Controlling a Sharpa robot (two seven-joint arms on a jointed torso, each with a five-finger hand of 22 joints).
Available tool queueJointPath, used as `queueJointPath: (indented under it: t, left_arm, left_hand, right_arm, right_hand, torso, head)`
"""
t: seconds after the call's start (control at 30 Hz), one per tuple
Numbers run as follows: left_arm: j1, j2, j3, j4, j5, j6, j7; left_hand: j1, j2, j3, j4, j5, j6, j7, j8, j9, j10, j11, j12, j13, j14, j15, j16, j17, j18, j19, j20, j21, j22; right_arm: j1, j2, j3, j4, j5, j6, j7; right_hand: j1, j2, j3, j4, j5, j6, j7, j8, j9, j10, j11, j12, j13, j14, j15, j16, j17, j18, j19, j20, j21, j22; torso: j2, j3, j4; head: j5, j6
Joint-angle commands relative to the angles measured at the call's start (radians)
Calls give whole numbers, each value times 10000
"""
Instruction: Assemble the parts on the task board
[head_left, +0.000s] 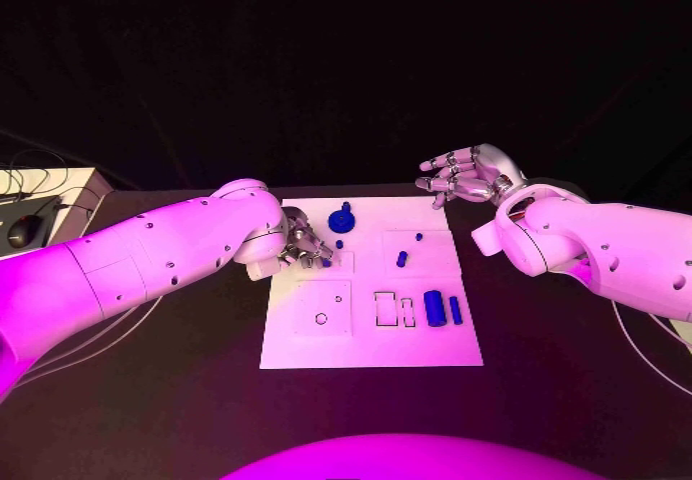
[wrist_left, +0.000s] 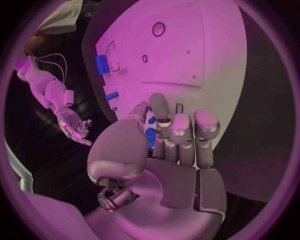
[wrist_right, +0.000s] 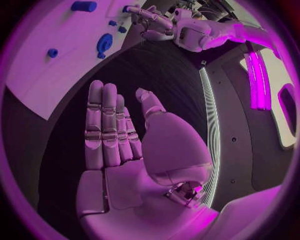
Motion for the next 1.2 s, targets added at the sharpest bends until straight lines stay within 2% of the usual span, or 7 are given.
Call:
queueJointPath:
  t: [0.03,0.3,0.43,0.63,0.93,1.03,1.2]
  left_arm:
    - [-4,-27,31,86,-98,120,50]
    - [-6,-67,75,171,-87,38,132]
    - [-7,-79,93,186,-82,-26,157]
    - [-8,-122,121,199,-90,-84,184]
    - [-9,-300,310,328,-165,-24,243]
    - [-9,-356,384,378,-175,-30,258]
    - [-12,-410,520,428,-70,-217,295]
  left_hand:
    - [96,-43,-147,46,6,15,44,-26,-6,437,66,33,-15,2,19,26,-12,-107,39,-20,-74,13]
    - [149,36,-660,174,10,23,41,4,9,437,78,34,-14,-3,29,14,-25,-108,40,-12,-100,22]
    - [281,220,-1153,186,15,21,50,10,9,439,67,24,-20,-3,27,11,-27,-96,51,-14,-113,37]
    - [305,248,-1154,173,12,13,52,6,7,436,76,27,-18,0,26,15,-23,-99,41,-9,-122,35]
    - [336,161,-1219,134,8,-23,64,0,7,425,83,10,-18,-9,28,-1,-46,-96,8,-8,-160,2]
    - [318,116,-1253,144,8,-50,77,-11,4,415,87,-1,-17,-20,27,-23,-80,-92,-11,-10,-183,-21]
    - [164,46,-1424,357,46,-257,206,-194,-93,324,123,-61,89,-52,4,-116,-192,-62,-63,-53,-295,-123]
  right_arm:
    - [-11,-2,3,-13,-88,96,46]
    - [-28,-5,3,-23,-94,98,46]
    - [-32,-7,3,-23,-102,101,45]
    - [-36,-8,3,-21,-108,106,43]
    - [-47,-26,3,-17,-112,102,43]
    - [-50,-34,3,-13,-115,93,46]
    - [-52,-46,3,-6,-118,83,51]
  right_hand:
    - [-20,17,-1,-84,41,-18,70,-15,-13,-65,5,-61,-8,-13,26,-34,-17,-119,-85,-18,60,-8]
    - [-19,21,14,-106,54,-21,72,-17,-14,-66,5,-60,-9,-13,26,-35,-20,-118,-91,-20,83,-13]
    - [-19,21,14,-106,54,-21,72,-17,-14,-66,5,-60,-9,-13,26,-35,-20,-118,-91,-20,83,-13]
    - [-17,26,30,-129,65,-21,73,-18,-14,-66,5,-62,-12,-13,24,-37,-24,-118,-102,-21,103,-17]
    - [-17,26,30,-129,65,-21,73,-18,-14,-66,5,-62,-12,-13,24,-37,-24,-118,-102,-21,103,-17]
    - [-17,26,30,-129,65,-21,73,-18,-14,-66,5,-62,-12,-13,24,-37,-24,-118,-102,-21,103,-17]
    - [-17,26,30,-129,65,-21,73,-18,-14,-66,5,-62,-12,-13,24,-37,-24,-118,-102,-21,103,-17]
  torso:
    - [-6,-1,7]
    - [6,6,-7]
    - [5,10,-3]
    - [6,12,-5]
    - [-5,18,-6]
    - [2,6,0]
    - [8,1,-5]
  head:
    - [-7,2]
    - [-3,2]
    - [-6,-1]
    - [-1,2]
    - [-13,1]
    - [-30,18]
    - [-33,32]
